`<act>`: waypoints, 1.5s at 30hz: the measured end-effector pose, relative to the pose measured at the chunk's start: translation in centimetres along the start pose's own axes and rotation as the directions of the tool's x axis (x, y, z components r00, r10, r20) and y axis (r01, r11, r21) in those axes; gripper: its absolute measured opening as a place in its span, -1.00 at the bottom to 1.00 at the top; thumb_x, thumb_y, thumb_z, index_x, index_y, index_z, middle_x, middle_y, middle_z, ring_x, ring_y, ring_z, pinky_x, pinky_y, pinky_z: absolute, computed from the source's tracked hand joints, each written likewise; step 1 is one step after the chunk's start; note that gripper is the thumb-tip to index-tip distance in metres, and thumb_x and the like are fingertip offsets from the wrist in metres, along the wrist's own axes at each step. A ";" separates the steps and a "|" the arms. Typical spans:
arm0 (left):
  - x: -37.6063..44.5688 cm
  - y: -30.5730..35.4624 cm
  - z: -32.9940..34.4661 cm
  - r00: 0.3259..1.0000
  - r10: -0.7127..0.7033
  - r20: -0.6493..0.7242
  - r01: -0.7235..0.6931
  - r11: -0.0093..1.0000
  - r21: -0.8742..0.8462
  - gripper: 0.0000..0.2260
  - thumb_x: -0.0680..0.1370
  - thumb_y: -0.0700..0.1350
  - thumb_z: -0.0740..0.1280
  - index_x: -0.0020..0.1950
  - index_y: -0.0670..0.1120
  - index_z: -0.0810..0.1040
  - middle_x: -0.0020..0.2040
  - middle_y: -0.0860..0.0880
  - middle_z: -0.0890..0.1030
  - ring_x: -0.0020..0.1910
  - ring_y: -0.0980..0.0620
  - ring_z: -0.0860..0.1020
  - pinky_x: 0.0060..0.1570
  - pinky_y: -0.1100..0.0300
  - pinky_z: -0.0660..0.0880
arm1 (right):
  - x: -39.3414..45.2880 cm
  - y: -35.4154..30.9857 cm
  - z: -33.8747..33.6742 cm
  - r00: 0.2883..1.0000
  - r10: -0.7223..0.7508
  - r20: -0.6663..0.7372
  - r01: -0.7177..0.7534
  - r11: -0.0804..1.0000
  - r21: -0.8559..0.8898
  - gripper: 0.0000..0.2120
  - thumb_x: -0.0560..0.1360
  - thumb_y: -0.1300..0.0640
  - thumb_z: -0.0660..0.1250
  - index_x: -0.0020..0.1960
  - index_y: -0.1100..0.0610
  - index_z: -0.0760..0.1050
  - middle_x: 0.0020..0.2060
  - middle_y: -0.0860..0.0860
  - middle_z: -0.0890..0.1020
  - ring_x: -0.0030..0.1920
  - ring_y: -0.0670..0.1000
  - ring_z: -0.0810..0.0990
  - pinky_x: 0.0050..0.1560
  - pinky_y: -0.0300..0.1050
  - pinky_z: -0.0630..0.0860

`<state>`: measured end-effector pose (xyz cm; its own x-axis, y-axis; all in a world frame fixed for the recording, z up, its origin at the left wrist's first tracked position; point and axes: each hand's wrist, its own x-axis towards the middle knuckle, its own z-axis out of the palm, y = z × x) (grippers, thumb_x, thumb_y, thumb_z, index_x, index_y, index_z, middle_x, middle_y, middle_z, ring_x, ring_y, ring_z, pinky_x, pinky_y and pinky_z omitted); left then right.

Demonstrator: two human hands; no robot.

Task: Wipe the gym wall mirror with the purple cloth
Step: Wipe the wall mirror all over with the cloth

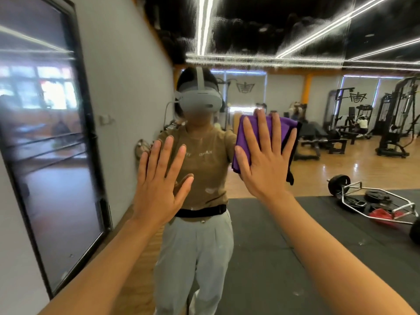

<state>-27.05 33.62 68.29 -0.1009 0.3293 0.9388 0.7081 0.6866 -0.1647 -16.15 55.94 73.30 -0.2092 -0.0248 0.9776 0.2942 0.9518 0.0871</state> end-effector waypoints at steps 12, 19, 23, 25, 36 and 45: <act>-0.1 -0.3 -0.5 0.999 0.023 0.025 -0.023 1.000 -0.016 -0.41 0.68 0.16 0.08 0.65 -0.07 0.09 0.66 -0.12 -0.04 0.64 -0.10 -0.10 0.59 -0.07 -0.16 | -13.9 -1.7 1.0 0.961 -0.126 0.246 0.126 0.992 0.015 -0.44 0.71 -0.21 -0.13 0.66 -0.09 -0.08 0.65 0.01 -0.08 0.63 0.17 -0.05 0.50 0.44 -0.02; 0.2 -0.4 -1.3 0.998 0.057 0.032 -0.057 0.998 0.007 -0.42 0.68 0.12 0.09 0.65 -0.09 0.11 0.65 -0.18 0.03 0.63 -0.16 -0.03 0.59 -0.05 -0.16 | 1.8 -3.8 -0.1 0.997 -0.014 0.078 0.012 1.000 0.022 -0.46 0.71 -0.17 -0.11 0.63 0.01 0.08 0.61 0.11 0.15 0.61 0.21 0.07 0.53 0.37 -0.10; 0.1 -1.1 -1.9 0.996 0.089 0.028 -0.089 0.996 -0.013 -0.45 0.67 0.05 0.12 0.64 -0.08 0.15 0.65 -0.16 0.07 0.63 -0.13 0.01 0.59 -0.04 -0.09 | -1.4 -4.6 0.5 0.998 -0.015 0.065 0.015 1.000 -0.004 -0.46 0.71 -0.15 -0.09 0.63 0.03 0.10 0.62 0.11 0.12 0.61 0.21 0.07 0.54 0.37 -0.11; 0.1 -1.3 -2.0 0.994 0.104 0.034 -0.103 0.994 -0.026 -0.45 0.67 0.04 0.13 0.64 -0.09 0.15 0.65 -0.16 0.07 0.63 -0.12 0.01 0.59 -0.04 -0.08 | -6.2 -5.2 1.1 0.990 -0.066 0.121 0.064 0.998 0.022 -0.45 0.71 -0.15 -0.09 0.64 0.01 0.05 0.63 0.09 0.05 0.62 0.22 0.01 0.53 0.40 -0.12; -0.2 -2.8 -2.6 0.986 0.152 0.067 -0.152 0.988 -0.009 -0.43 0.66 0.01 0.16 0.64 -0.12 0.15 0.65 -0.16 0.06 0.63 -0.11 0.01 0.60 -0.04 -0.09 | -9.2 -5.7 1.0 0.956 -0.198 0.217 0.195 0.980 0.036 -0.43 0.69 -0.19 -0.06 0.66 -0.09 -0.05 0.64 0.02 -0.01 0.63 0.16 -0.03 0.55 0.35 -0.15; -1.1 -3.6 -2.5 0.994 0.104 0.044 -0.104 0.994 -0.018 -0.43 0.66 0.01 0.15 0.64 -0.12 0.13 0.65 -0.15 0.05 0.64 -0.11 0.00 0.60 -0.06 -0.09 | 1.5 -7.3 0.6 1.000 -0.003 0.019 0.003 1.000 0.001 -0.45 0.70 -0.16 -0.06 0.63 0.02 0.08 0.61 0.11 0.11 0.61 0.21 0.07 0.54 0.36 -0.12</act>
<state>-27.75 29.21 68.59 -0.0571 0.4272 0.9024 0.7274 0.6369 -0.2555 -19.17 49.14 74.05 -0.2275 -0.0217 0.9735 0.2926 0.9520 0.0896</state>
